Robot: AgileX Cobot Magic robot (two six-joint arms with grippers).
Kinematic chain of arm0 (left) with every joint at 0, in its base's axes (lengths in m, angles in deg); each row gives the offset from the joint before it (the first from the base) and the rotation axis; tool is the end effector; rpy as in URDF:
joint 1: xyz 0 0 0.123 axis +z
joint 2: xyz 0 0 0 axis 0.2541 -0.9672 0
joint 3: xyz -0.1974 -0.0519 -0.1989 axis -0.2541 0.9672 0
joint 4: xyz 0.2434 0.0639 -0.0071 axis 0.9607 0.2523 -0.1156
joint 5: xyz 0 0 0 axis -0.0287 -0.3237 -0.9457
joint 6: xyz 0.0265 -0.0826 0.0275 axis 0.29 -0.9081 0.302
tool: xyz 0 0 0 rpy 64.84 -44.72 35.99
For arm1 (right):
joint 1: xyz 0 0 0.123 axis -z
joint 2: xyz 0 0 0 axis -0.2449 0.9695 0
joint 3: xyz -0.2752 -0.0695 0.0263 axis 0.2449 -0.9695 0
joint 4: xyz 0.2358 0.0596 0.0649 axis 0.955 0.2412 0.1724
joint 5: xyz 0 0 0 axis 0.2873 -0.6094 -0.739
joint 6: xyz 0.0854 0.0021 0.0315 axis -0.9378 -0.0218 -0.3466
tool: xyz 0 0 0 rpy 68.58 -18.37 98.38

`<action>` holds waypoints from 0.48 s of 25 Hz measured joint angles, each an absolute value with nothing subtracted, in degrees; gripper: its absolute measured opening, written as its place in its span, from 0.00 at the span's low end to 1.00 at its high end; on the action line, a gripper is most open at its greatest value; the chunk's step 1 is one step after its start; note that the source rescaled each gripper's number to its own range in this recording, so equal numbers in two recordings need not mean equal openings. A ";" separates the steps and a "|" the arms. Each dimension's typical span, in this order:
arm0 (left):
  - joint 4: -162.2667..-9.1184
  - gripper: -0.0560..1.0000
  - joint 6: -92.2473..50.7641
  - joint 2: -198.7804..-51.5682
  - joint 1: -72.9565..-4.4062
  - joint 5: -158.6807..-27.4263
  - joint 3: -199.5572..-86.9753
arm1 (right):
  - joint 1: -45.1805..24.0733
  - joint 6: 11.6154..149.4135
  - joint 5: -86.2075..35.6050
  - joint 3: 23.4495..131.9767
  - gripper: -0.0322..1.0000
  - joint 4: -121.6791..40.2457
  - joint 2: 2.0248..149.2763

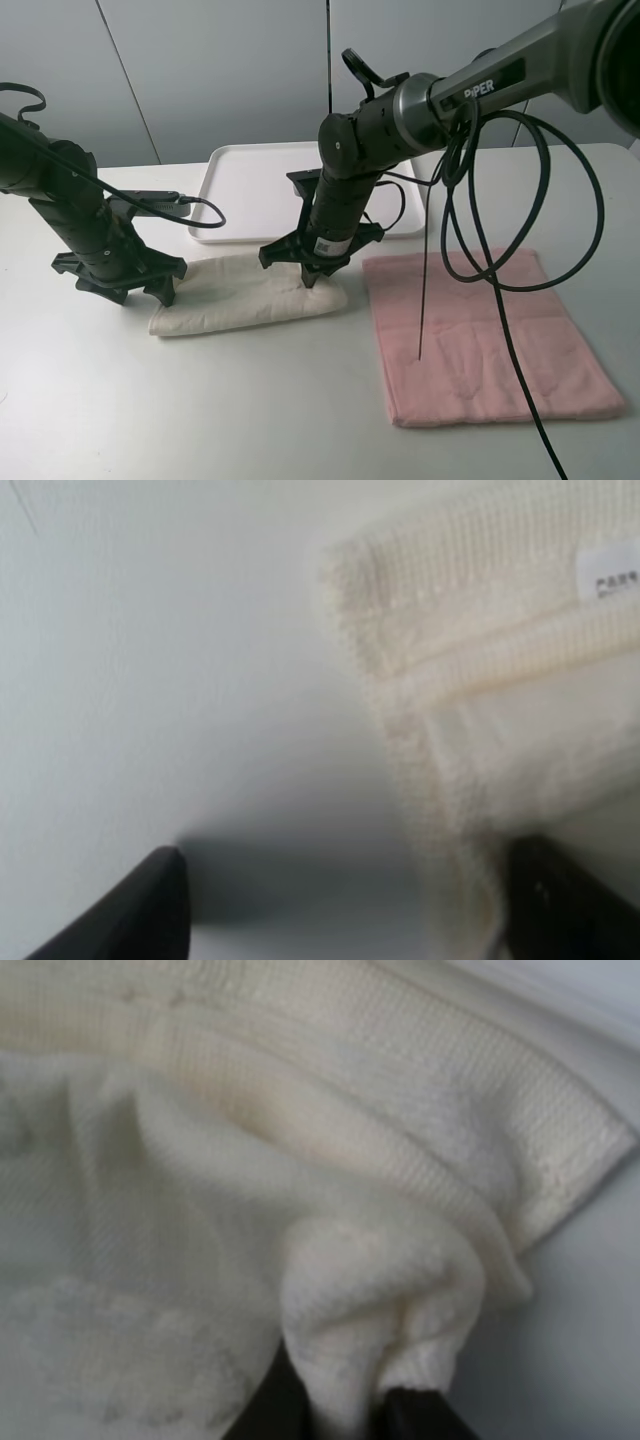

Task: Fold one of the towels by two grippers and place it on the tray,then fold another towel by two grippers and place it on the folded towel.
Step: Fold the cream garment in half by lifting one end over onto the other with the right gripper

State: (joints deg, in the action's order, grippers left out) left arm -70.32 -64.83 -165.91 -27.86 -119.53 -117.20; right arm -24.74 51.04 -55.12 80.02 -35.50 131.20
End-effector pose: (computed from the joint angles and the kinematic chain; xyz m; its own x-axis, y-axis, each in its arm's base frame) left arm 0.3090 -0.0706 0.0811 -0.9937 0.0817 -0.0766 0.0815 0.9967 0.0055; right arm 0.3233 0.2778 0.0818 -0.9184 -0.3723 -0.1337 -0.3923 0.9006 0.1871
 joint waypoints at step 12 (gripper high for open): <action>-70.32 0.84 -64.93 -165.91 -27.86 -119.65 -117.20 | -24.74 58.36 -59.04 79.57 0.11 -23.34 123.84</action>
State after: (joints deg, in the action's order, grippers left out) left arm -70.32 -64.93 -165.91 -27.86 -119.65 -117.20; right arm -24.74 58.36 -59.04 79.57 -23.34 123.84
